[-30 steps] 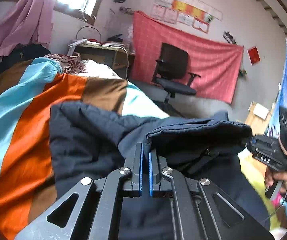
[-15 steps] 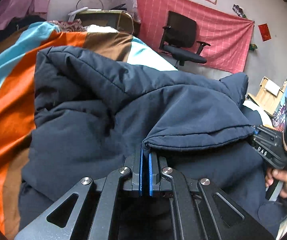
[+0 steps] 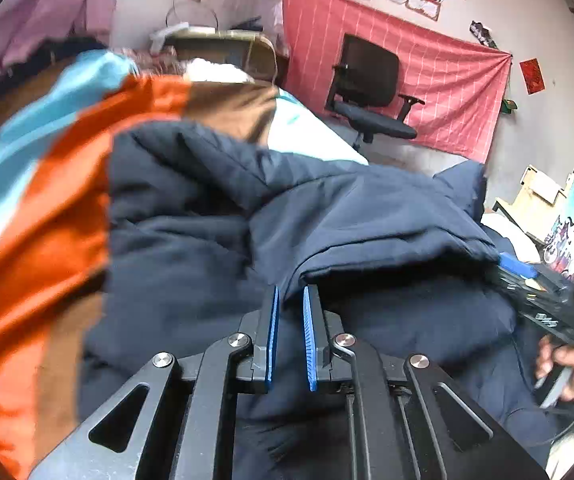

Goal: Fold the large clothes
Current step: 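Lay the hem over the jacket and open both grippers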

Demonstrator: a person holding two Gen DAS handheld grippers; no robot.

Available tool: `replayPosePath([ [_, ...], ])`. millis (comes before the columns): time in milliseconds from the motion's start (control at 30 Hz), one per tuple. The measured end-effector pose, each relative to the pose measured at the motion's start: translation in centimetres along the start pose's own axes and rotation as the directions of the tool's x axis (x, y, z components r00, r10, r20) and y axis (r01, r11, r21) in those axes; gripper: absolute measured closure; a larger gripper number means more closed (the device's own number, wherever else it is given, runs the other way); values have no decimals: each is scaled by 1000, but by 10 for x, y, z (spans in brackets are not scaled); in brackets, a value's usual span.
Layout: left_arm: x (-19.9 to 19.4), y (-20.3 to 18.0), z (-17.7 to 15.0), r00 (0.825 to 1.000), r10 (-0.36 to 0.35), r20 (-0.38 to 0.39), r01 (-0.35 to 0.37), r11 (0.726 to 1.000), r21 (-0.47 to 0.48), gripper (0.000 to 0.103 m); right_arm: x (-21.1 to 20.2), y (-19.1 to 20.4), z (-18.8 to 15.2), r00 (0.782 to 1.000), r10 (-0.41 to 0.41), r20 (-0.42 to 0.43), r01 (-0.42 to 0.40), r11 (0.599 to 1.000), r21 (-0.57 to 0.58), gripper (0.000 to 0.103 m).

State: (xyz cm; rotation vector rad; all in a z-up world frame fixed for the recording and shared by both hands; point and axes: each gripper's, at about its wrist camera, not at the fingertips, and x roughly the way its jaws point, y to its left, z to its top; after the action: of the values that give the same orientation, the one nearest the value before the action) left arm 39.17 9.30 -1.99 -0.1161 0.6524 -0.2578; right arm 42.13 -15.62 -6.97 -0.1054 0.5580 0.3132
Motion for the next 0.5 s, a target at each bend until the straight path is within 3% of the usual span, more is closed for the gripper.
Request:
replayPosePath([
  [67, -11, 4, 7, 999, 13, 32, -14, 1000, 19, 82, -16, -6, 1, 1000, 21, 7, -21, 1000, -6, 51],
  [167, -13, 3, 33, 994, 50, 98, -55, 997, 50, 63, -46, -16, 8, 998, 11, 54, -8, 998, -62, 47],
  [300, 19, -3, 83, 989, 66, 133, -69, 997, 17, 63, -46, -30, 54, 994, -16, 111, 19, 1000, -23, 46],
  [433, 70, 6, 125, 987, 121, 104, -116, 991, -60, 63, 4, -33, 112, 994, -2, 111, -2, 1000, 30, 47],
  [500, 88, 23, 130, 981, 180, 72, -171, 979, -111, 63, 36, -32, 134, 996, -42, 77, 41, 999, 20, 56],
])
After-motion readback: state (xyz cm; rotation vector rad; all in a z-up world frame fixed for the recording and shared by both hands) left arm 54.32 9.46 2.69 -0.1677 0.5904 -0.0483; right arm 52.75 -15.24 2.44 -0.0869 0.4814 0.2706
